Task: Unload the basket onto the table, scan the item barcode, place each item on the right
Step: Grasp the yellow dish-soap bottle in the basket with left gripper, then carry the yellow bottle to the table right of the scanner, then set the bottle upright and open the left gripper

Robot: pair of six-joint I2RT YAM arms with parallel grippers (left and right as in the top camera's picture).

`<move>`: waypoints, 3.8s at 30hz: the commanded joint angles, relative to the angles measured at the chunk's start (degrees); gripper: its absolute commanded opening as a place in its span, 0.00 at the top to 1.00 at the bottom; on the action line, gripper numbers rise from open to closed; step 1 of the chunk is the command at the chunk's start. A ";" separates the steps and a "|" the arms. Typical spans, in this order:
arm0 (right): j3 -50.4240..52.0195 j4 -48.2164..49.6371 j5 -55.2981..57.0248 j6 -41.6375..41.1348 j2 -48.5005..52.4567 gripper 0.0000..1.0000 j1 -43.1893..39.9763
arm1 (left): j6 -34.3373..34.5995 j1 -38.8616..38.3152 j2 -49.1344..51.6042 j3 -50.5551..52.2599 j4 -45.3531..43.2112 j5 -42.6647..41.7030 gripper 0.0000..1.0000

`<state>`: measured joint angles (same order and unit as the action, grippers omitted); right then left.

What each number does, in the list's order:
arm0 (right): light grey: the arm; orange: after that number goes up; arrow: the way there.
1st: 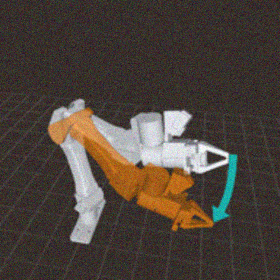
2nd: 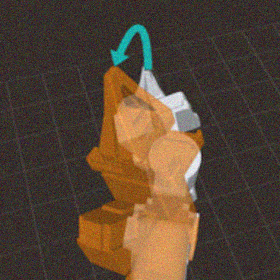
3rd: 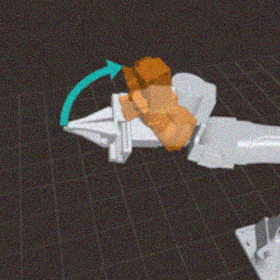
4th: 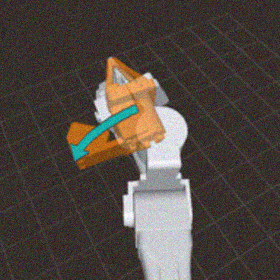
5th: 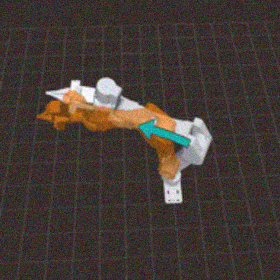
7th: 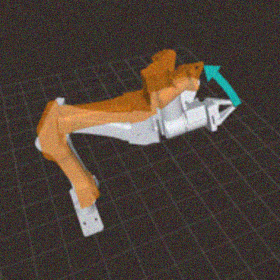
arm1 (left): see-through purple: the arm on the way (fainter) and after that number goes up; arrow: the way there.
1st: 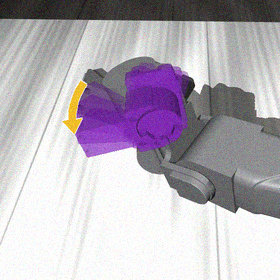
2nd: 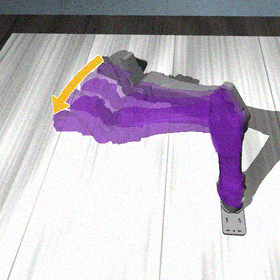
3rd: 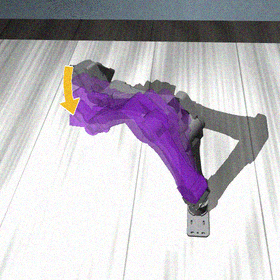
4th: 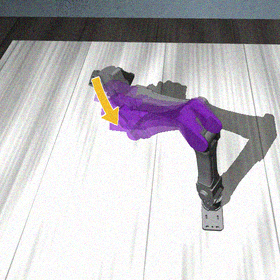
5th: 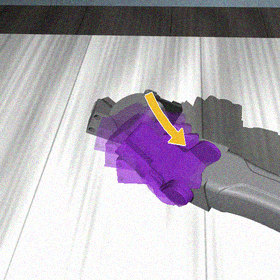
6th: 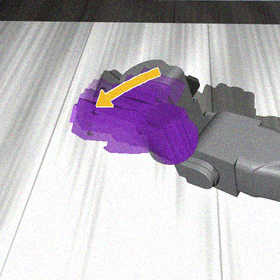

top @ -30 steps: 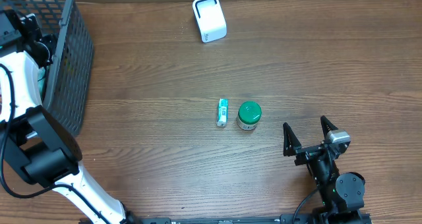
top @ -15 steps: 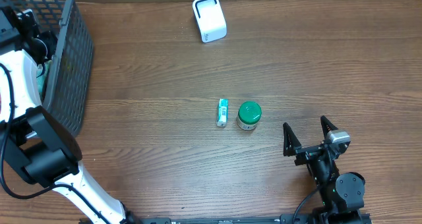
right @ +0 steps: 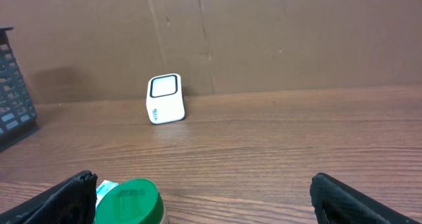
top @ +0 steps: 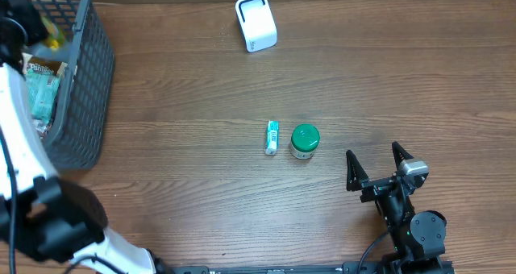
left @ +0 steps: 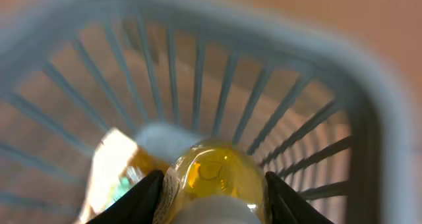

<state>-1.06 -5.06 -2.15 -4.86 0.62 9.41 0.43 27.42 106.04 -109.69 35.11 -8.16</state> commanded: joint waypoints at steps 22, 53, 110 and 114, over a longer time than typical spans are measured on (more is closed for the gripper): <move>0.61 0.39 -0.04 0.22 -0.39 0.00 -0.15 | 4.94 -11.56 -24.17 -2.69 2.27 -4.96 0.65; 0.61 0.39 -0.07 0.22 -0.39 0.00 -0.15 | 6.27 -56.28 4.15 -2.64 8.76 10.03 0.63; 0.61 0.39 -0.04 0.22 -0.39 0.00 -0.15 | 11.17 -58.71 -0.70 -6.82 6.60 14.12 0.00; 0.61 0.39 -0.04 0.22 -0.39 0.00 -0.15 | 11.13 -52.98 -5.77 -6.82 12.41 14.12 0.00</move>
<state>-1.06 -5.06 -2.15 -4.84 0.62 9.41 12.91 -30.22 104.27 -115.68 44.38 6.04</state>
